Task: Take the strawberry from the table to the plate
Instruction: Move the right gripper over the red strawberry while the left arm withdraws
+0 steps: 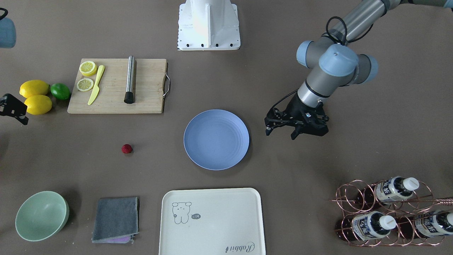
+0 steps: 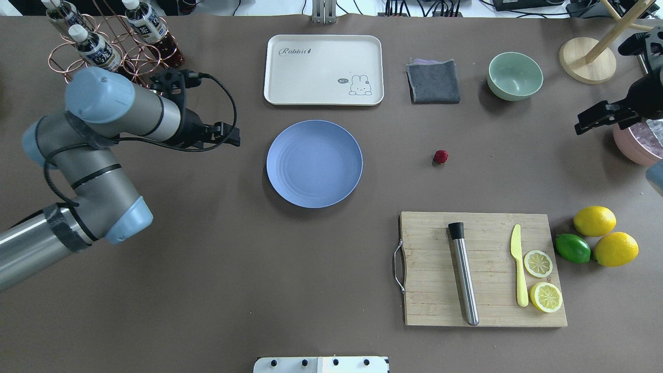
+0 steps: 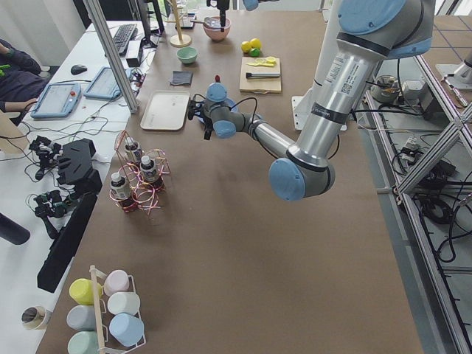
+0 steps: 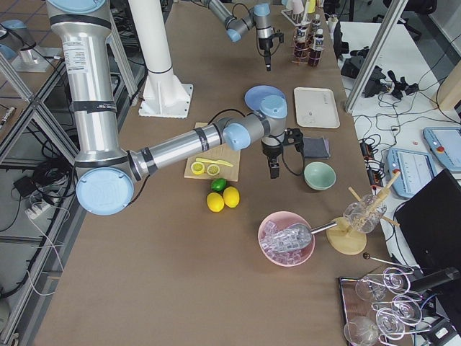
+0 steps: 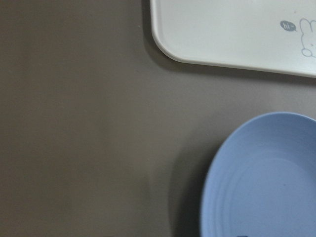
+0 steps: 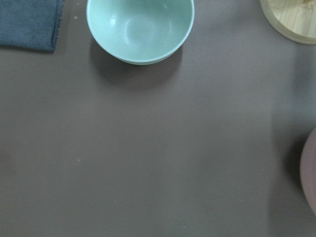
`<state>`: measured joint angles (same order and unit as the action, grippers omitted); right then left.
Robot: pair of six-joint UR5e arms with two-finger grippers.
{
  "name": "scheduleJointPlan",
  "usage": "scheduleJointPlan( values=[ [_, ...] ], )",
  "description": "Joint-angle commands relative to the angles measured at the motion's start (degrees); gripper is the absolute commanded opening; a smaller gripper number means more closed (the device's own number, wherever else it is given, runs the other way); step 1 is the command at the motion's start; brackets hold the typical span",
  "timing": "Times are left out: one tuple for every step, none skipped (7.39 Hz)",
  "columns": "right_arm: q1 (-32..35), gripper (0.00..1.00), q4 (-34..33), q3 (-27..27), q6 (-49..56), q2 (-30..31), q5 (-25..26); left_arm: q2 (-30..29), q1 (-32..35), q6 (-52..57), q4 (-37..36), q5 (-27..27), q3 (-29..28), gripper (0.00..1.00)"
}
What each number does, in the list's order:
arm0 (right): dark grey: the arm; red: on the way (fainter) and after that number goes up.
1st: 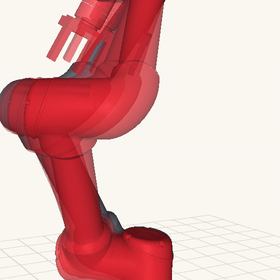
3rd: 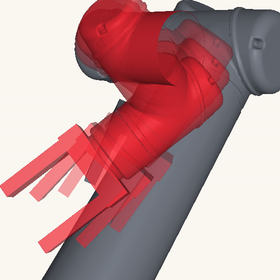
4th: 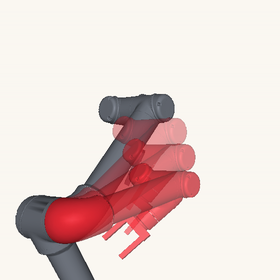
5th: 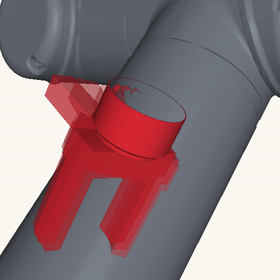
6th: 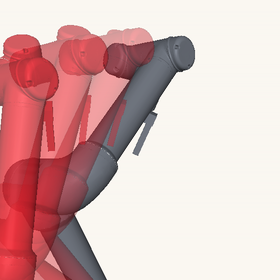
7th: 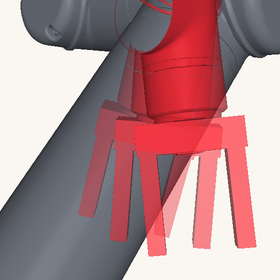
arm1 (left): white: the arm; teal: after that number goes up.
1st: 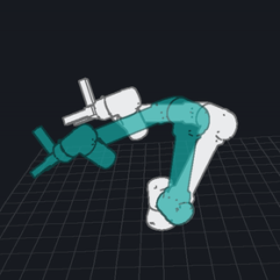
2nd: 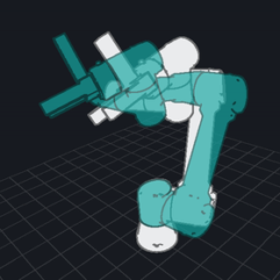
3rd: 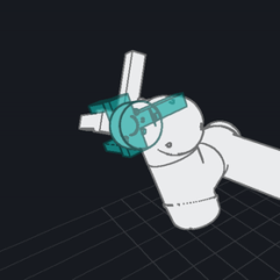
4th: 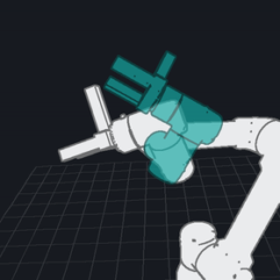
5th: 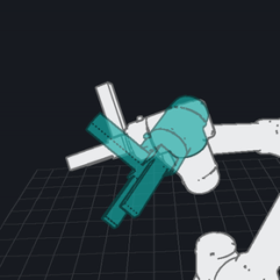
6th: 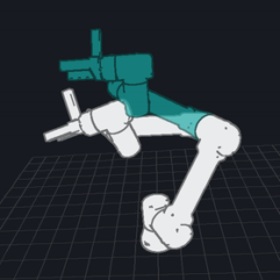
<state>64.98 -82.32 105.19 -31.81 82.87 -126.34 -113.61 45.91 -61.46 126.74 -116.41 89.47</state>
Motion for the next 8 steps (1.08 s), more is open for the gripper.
scheduleJointPlan(
  values=[
    [-6.58, 1.00, -0.12, -0.16, -10.41, -5.15, 1.61, 9.24, 11.08, 16.03, -0.09, -8.79, 1.50, 0.98],
    [-10.62, 1.00, -0.03, -1.12, -15.16, -8.22, 3.88, 12.50, 16.87, 23.42, -1.66, -12.57, 1.58, 0.98],
    [-14.23, 0.99, 0.40, -3.05, -19.38, -11.56, 6.08, 16.80, 23.02, 33.15, -3.07, -16.09, 1.41, 0.98],
    [-17.48, 1.00, 0.67, -4.81, -21.08, -13.34, 8.71, 18.06, 29.09, 42.30, -7.34, -19.70, 1.15, 0.98],
    [-18.56, 1.00, 0.67, -6.22, -21.10, -14.92, 9.96, 18.07, 33.67, 51.96, -13.91, -20.78, 1.23, 0.98],
    [-19.09, 1.00, 0.67, -9.01, -21.10, -17.20, 10.06, 18.33, 37.20, 59.11, -18.94, -20.79, 1.23, 0.98],
    [-19.36, 0.99, 0.67, -11.57, -21.10, -19.22, 10.15, 18.68, 40.19, 63.96, -21.95, -20.87, 1.23, 0.98],
    [-19.71, 0.99, 2.85, -14.11, -21.01, -19.68, 11.02, 19.64, 41.09, 65.40, -22.59, -20.96, 1.49, 0.98]
  ],
)
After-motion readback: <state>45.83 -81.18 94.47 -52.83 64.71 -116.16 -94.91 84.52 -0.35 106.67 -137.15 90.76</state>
